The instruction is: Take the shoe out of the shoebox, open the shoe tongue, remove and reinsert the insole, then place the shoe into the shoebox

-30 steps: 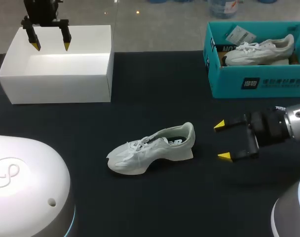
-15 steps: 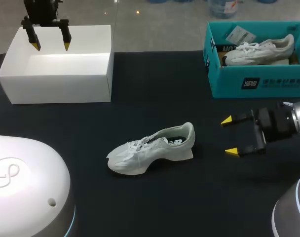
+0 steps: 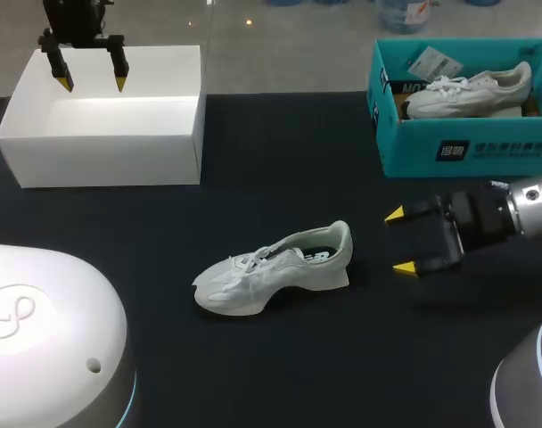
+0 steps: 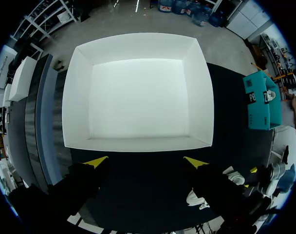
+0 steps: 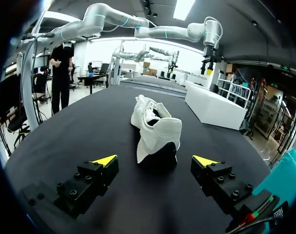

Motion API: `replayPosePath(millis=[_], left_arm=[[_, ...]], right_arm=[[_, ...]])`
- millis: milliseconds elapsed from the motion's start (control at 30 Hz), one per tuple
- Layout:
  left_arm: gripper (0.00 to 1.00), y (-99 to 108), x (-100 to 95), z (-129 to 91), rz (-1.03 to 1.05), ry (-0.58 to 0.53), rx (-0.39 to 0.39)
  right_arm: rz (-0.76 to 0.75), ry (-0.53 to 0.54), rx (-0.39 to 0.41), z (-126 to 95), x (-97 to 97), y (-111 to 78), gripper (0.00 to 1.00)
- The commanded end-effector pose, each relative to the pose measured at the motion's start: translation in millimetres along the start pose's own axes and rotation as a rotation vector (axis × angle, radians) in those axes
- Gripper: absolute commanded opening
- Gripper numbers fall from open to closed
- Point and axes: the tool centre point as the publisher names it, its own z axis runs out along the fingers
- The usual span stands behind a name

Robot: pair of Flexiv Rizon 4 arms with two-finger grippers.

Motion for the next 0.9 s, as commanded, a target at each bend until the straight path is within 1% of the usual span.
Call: replayPosePath(millis=[33, 433, 700, 900], left_arm=[[1.00, 0.0, 0.0, 0.0, 0.000, 0.000, 0.000], [1.00, 0.0, 0.0, 0.0, 0.000, 0.000, 0.000], [1.00, 0.0, 0.0, 0.0, 0.000, 0.000, 0.000], [1.00, 0.0, 0.0, 0.0, 0.000, 0.000, 0.000]], right_arm=[[0.001, 0.009, -0.006, 12.3, -7.8, -4.8, 1.00], [0.008, 0.042, -0.035, 39.5, -17.8, -9.8, 1.00], [0.007, 0.044, -0.056, 54.4, -20.3, -7.8, 1.00], [0.007, 0.065, -0.068, 65.8, -20.3, -3.4, 1.00]])
